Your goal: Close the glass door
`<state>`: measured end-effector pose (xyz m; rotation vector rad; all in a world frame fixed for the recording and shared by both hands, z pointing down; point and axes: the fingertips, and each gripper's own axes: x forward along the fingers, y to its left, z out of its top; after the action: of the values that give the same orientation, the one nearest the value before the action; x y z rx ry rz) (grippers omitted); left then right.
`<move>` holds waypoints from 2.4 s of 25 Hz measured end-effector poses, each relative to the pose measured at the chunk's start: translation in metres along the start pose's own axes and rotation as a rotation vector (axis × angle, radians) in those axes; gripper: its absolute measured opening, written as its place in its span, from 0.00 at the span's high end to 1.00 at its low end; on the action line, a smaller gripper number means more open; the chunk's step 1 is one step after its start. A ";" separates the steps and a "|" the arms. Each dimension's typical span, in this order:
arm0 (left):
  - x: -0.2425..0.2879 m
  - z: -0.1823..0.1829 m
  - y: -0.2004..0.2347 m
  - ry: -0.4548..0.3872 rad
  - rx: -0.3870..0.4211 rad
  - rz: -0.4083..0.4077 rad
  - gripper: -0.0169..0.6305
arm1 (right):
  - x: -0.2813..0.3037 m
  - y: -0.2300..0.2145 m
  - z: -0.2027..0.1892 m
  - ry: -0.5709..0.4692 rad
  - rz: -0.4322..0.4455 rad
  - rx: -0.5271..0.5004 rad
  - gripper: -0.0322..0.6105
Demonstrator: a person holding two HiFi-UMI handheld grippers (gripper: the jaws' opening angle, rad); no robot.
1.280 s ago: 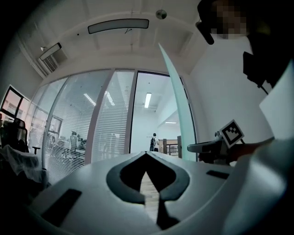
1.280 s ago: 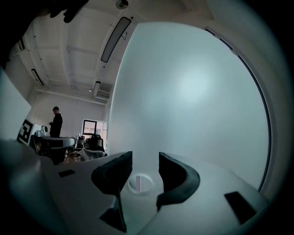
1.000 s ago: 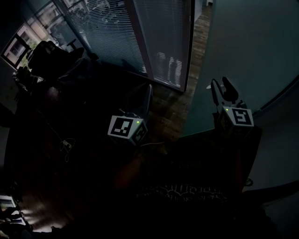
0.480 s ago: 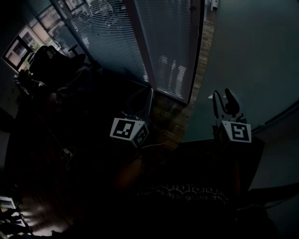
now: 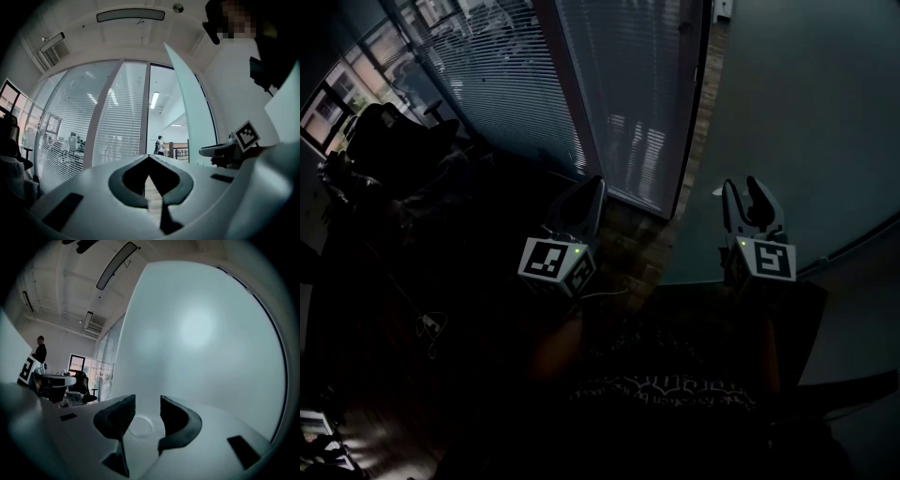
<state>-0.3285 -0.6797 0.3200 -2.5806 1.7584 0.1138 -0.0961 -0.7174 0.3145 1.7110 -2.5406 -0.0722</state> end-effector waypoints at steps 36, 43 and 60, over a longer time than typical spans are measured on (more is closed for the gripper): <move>0.200 -0.002 0.082 -0.001 0.003 -0.302 0.97 | 0.159 -0.057 -0.002 0.018 -0.295 0.029 0.71; 0.242 0.001 0.099 -0.012 -0.005 -0.296 0.97 | 0.207 -0.076 0.005 0.014 -0.299 0.037 0.71; 0.307 -0.002 0.114 -0.015 -0.008 -0.293 0.97 | 0.268 -0.110 0.002 0.030 -0.297 0.027 0.71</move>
<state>-0.3224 -1.0071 0.3034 -2.7974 1.3568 0.1347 -0.0948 -1.0075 0.3135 2.0698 -2.2567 -0.0296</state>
